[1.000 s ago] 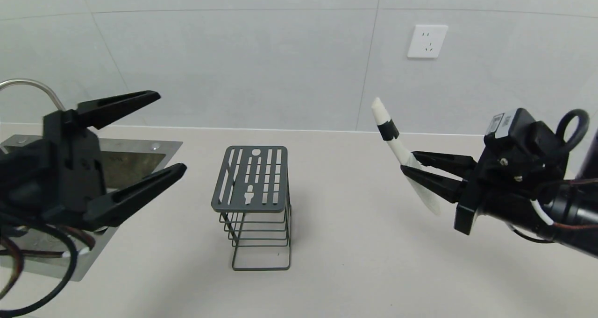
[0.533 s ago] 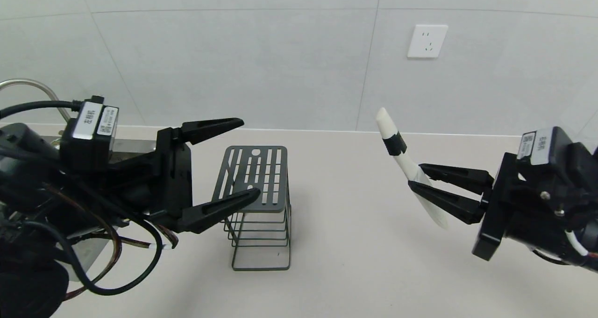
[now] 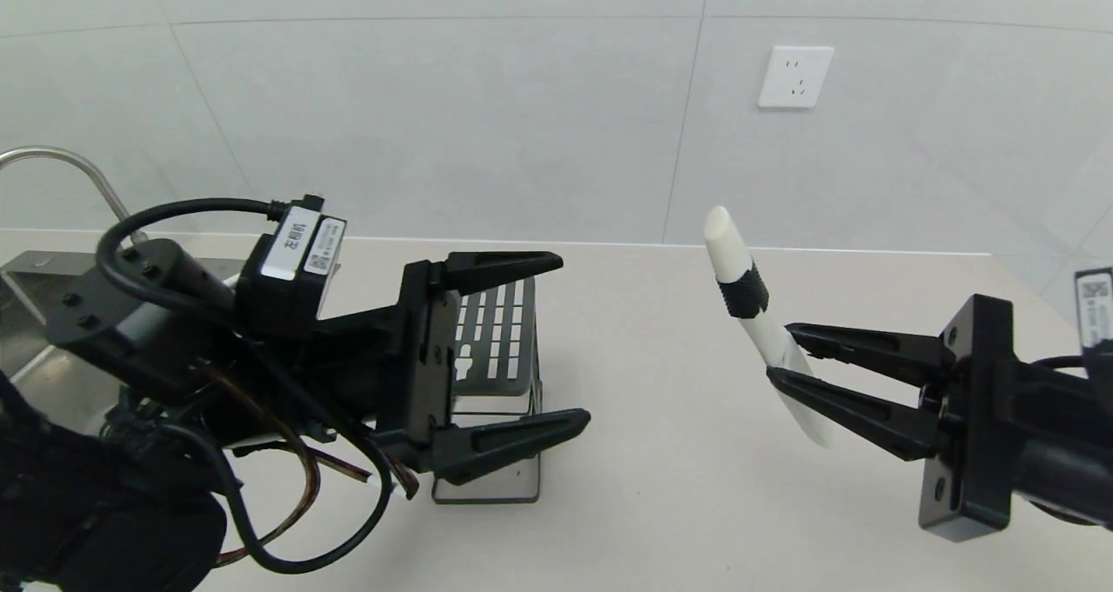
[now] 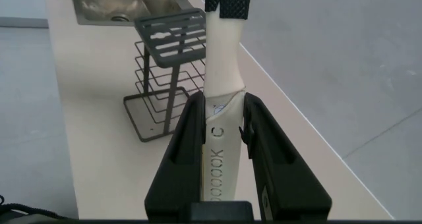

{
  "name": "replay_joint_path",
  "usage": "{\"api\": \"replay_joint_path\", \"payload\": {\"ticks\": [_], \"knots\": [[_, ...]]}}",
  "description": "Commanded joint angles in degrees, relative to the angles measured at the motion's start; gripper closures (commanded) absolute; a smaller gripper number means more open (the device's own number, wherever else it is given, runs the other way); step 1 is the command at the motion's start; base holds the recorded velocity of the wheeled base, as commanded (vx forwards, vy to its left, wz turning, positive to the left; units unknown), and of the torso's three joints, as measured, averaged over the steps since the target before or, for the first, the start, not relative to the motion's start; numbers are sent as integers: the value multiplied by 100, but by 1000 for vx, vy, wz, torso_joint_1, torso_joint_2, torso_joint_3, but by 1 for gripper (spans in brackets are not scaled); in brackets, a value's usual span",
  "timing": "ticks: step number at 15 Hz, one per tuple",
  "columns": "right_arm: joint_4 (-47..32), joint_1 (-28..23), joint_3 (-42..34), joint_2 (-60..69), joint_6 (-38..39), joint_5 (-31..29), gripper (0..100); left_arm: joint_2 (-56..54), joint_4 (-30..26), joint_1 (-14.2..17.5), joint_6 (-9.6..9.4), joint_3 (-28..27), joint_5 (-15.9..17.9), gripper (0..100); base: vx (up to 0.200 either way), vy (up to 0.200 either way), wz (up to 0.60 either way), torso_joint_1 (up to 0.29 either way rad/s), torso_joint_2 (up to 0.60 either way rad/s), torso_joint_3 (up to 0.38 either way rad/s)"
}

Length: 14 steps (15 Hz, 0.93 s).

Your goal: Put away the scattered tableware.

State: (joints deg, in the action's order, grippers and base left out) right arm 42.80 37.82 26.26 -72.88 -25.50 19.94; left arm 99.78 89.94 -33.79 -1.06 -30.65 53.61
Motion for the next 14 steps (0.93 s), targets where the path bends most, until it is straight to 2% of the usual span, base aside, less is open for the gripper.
{"api": "replay_joint_path", "payload": {"ticks": [1, 3, 4, 7, 8, 9, 12, 14], "knots": [[-9, 103, -7, 37, -43, -8, 100, 340, 6, -277, -8, -319, 0, 0, 0, 0, 0, 0, 0, 0], [-9, 138, -51, 45, -104, 1, 100, 569, 6, -453, 53, -530, 0, 0, 0, 0, 0, 0, 0, 0], [0, 165, -103, 63, -104, 1, 100, 701, 6, -506, 141, -671, 0, 0, 0, 0, 0, 0, 0, 0], [0, 209, -191, 116, -104, 1, 100, 1096, 6, -620, 220, -1418, 0, 0, 0, 0, 0, 0, 0, 0], [0, 209, -182, 116, -104, 1, 100, 1114, 6, -629, 238, -1444, 0, 0, 0, 0, 0, 0, 0, 0], [-9, 218, -182, 116, -104, 1, 100, 1219, 6, -769, 440, -1673, -35, 0, 0, 0, 0, 0, 0, 0], [0, 323, -16, -113, -104, -8, 100, 1263, 6, -831, 563, -1963, -35, 0, 0, 0, 0, 0, 0, 0], [9, 411, 143, -315, -104, -17, 100, 1193, 6, -831, 563, -1945, -44, 0, 0, 0, 0, 0, 0, 0]]}}
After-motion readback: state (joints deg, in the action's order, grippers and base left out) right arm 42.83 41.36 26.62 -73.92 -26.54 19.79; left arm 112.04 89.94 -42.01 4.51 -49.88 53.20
